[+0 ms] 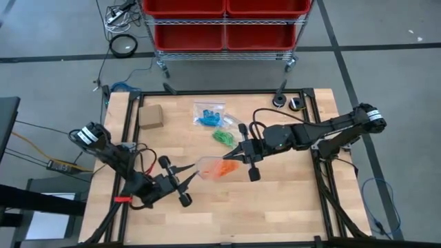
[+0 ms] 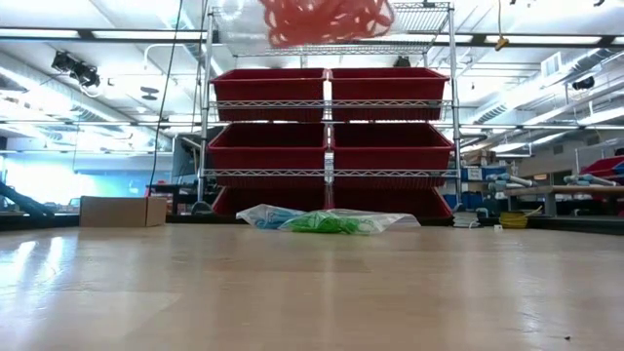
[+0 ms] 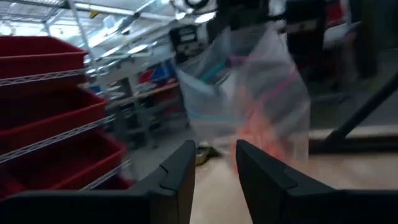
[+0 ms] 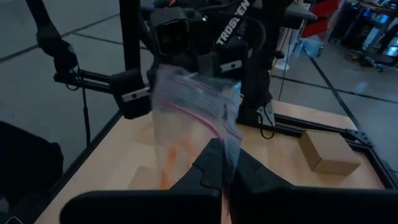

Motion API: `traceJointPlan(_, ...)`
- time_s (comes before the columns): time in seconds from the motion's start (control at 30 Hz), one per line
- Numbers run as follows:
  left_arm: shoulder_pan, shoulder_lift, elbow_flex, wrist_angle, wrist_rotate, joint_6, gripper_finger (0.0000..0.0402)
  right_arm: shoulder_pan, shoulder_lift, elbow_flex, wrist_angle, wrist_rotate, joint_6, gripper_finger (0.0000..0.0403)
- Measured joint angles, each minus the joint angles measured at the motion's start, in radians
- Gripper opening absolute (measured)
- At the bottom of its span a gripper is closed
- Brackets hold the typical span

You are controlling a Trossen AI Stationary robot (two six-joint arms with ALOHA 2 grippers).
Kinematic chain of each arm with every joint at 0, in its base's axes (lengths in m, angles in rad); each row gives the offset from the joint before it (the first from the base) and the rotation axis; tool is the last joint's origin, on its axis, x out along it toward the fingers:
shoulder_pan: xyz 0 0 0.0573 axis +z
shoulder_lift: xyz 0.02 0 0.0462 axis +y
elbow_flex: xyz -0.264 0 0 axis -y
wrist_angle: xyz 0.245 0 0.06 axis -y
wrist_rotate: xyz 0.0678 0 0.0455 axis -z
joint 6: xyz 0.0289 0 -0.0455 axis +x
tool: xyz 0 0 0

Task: Sort rubber bands
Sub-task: Close the transparent zip bag

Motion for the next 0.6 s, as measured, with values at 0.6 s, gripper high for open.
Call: traceJointPlan(0.6, 0.002, -0.048, 0.0, 0.001, 0.025, -0.222, 0.0124, 0.009, 0.001, 0.0, 0.016, 0.021, -0.011, 0.0)
